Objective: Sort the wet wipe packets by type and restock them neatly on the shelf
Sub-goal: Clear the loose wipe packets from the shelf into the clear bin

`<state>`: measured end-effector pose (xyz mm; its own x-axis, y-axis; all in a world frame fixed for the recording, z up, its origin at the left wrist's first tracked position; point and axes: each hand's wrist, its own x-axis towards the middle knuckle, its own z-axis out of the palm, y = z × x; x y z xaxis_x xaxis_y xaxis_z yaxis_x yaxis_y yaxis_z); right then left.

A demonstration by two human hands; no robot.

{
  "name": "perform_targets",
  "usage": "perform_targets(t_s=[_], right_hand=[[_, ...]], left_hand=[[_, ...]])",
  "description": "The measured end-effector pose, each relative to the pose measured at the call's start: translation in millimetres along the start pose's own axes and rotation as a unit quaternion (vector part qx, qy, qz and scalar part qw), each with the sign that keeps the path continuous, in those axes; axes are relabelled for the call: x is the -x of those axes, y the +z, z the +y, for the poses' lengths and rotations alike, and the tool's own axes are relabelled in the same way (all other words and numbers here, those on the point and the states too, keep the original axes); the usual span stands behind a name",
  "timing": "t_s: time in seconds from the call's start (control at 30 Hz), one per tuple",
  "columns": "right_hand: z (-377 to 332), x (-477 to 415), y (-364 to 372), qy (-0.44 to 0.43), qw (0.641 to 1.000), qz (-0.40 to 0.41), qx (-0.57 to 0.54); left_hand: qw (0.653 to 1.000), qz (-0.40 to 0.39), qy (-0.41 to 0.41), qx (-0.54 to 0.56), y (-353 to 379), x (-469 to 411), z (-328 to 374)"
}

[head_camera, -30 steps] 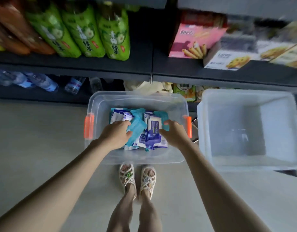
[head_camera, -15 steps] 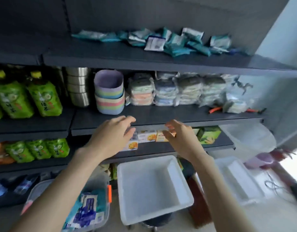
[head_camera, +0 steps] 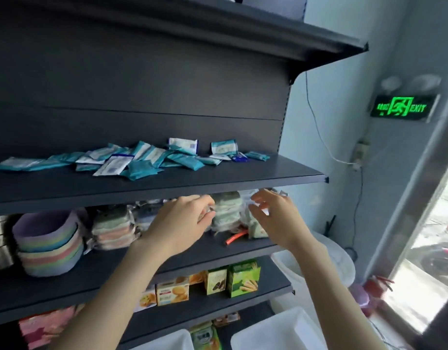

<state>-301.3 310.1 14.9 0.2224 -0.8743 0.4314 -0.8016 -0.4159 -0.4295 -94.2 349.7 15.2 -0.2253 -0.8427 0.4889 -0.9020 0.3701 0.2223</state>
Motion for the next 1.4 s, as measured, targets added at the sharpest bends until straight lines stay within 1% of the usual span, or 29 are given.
perform_targets(t_s=[0.1,0.2,0.3,0.43,0.53,0.73,0.83,0.9,1.0,1.13,1.2,1.27,1.33,1.4], right_hand=[[48.9,-36.9,-15.5,0.001,1.000,0.012,0.000],[93.3,-83.0,-26.1,-0.006,1.000,-0.006,0.011],[137.9,-125.4,-34.8,-0.005,1.000,0.001,0.011],[189.0,-180.7,-39.1,-0.004,1.000,-0.025,-0.002],[221.9,-223.5,-33.2,-0.017,0.999,-0.047,-0.005],[282.5,-308.5,-2.1,-0.041,0.995,-0.087,-0.023],[299.3,-342.8,18.5,-0.036,0.991,-0.121,-0.037],[307.1,-366.6,34.0,-0.034,0.989,-0.135,-0.043],[311.5,-404.9,57.1,-0.038,0.988,-0.139,-0.060],[309.5,-454.0,86.1,-0.028,0.989,-0.145,-0.016],[311.6,-474.5,103.4,-0.003,0.987,-0.162,0.006],[315.7,-488.9,119.5,0.024,0.981,-0.191,0.022],[319.3,-495.7,129.4,0.033,0.977,-0.208,0.044],[322.2,-497.7,132.3,0.042,0.978,-0.189,0.071]], left_hand=[[1.000,0.007,-0.003,-0.002,35.9,-53.2,17.1],[1.000,0.008,-0.016,-0.003,68.8,-111.3,29.5],[1.000,0.008,-0.026,-0.001,95.3,-165.4,43.3],[0.999,0.007,-0.054,-0.001,129.4,-225.2,51.2],[0.995,0.015,-0.094,-0.004,158.8,-261.6,45.6],[0.977,0.068,-0.199,0.037,224.3,-327.7,31.1],[0.967,0.074,-0.244,0.006,245.3,-358.7,17.4],[0.963,0.073,-0.258,-0.014,254.7,-381.0,2.3],[0.960,0.052,-0.268,-0.060,265.0,-412.0,-29.3],[0.941,-0.023,-0.298,-0.157,276.5,-442.8,-78.0],[0.928,-0.069,-0.326,-0.164,281.7,-451.0,-99.4],[0.920,-0.099,-0.343,-0.164,285.2,-455.8,-115.2],[0.917,-0.118,-0.333,-0.185,285.9,-458.0,-124.3],[0.924,-0.122,-0.298,-0.206,282.3,-460.2,-128.2]])
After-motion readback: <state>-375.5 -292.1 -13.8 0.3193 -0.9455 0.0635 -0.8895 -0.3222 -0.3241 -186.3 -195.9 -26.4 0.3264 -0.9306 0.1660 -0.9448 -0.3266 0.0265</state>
